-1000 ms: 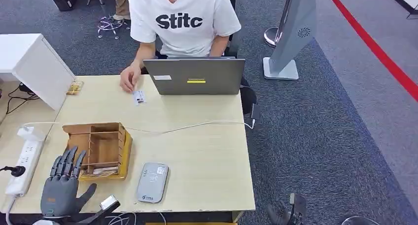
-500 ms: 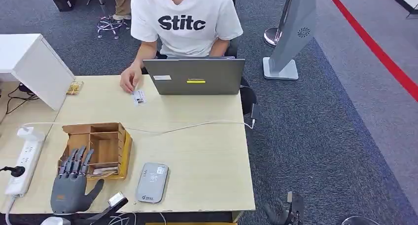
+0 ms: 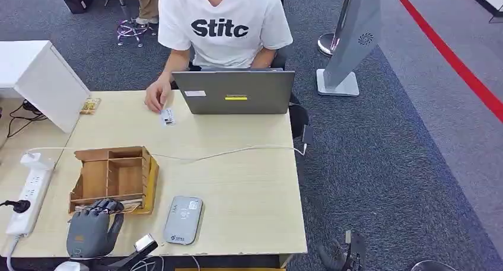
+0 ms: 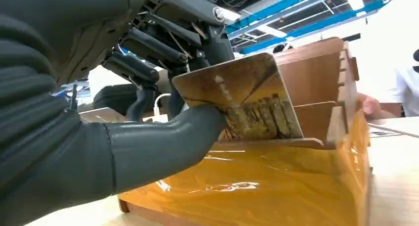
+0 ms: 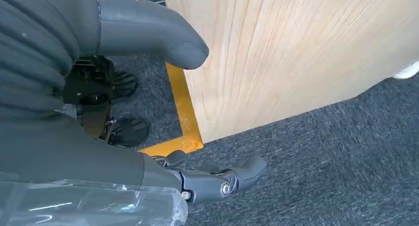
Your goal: Pass the card to the sensor for recognition and then transmit it.
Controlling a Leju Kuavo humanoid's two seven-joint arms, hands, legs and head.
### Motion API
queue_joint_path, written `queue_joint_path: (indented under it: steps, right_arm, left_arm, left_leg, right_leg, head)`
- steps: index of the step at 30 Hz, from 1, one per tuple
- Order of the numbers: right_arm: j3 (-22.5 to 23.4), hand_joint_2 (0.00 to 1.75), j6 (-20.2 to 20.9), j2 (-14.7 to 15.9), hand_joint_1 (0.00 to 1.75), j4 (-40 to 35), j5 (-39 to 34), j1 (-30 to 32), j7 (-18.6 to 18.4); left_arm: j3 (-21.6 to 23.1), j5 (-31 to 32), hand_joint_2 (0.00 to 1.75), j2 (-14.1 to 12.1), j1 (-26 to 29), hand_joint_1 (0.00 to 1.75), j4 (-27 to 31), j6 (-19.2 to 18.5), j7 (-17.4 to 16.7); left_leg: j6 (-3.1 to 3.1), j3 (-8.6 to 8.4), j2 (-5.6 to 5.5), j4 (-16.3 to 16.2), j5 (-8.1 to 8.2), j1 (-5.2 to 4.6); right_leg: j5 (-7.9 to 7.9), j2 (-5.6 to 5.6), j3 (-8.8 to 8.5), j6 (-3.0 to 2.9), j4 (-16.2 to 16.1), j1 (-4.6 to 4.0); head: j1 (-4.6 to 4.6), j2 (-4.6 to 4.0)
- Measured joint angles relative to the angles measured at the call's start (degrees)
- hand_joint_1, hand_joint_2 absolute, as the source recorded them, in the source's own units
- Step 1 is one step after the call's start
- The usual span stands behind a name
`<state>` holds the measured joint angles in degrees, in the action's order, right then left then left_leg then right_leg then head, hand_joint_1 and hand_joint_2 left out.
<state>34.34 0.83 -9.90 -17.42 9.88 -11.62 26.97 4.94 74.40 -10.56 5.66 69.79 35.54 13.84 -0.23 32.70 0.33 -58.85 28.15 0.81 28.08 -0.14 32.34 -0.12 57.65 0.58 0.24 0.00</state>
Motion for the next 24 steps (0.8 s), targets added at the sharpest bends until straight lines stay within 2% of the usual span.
queue_joint_path:
  steps: [7, 10, 16, 20, 24]
  right_arm:
    - [-0.09, 1.75, -0.24, 0.00, 0.00, 0.00, 0.00, -0.02, -0.17]
    - [-0.15, 1.75, -0.88, -0.02, 0.00, 0.00, -0.02, -0.15, -0.42]
    - [-0.20, 1.75, -1.09, -0.15, 0.00, 0.00, -0.18, -0.42, -1.07]
    - [-0.44, 1.75, -1.09, -0.48, 0.00, 0.00, -0.09, -0.65, -1.18]
    - [-1.40, 1.75, -0.92, -0.63, 0.00, 0.00, 0.55, -1.05, -1.40]
  left_arm:
    - [0.46, 0.22, 1.75, -0.26, -0.04, 1.75, 0.88, 1.27, -0.02]
    - [0.74, 0.22, 1.75, -0.24, -0.04, 1.75, 5.60, 2.42, -0.31]
    - [1.79, 0.57, 1.75, -0.20, -1.22, 1.75, 17.54, 2.34, -0.31]
    - [2.19, -0.09, 1.75, -0.33, -3.43, 1.75, 21.51, 0.74, -0.24]
    - [2.19, -2.54, 1.75, -1.49, -7.26, 1.75, 21.04, -2.76, -1.05]
  left_leg:
    - [0.00, -0.01, 0.00, 0.00, 0.00, 0.00]
    - [0.00, -0.01, -0.02, -0.01, -0.01, 0.00]
    - [0.00, -0.01, -0.01, -0.02, -0.01, -0.01]
    - [0.00, -0.02, -0.01, -0.02, -0.01, 0.00]
    - [-0.05, -0.03, -0.02, -0.02, -0.07, 0.03]
  right_leg:
    - [0.00, 0.00, 0.00, 0.00, 0.00, 0.00]
    - [0.00, -0.02, 0.00, 0.00, 0.00, -0.01]
    - [-0.01, -0.02, -0.01, 0.01, 0.00, 0.00]
    - [-0.03, -0.02, -0.01, -0.01, 0.00, 0.00]
    - [-0.07, -0.02, 0.00, -0.07, 0.02, -0.02]
  head:
    - [-0.02, 0.00]
    - [-0.04, 0.00]
    - [-0.02, 0.00]
    - [0.00, 0.00]
    - [-0.02, 0.00]
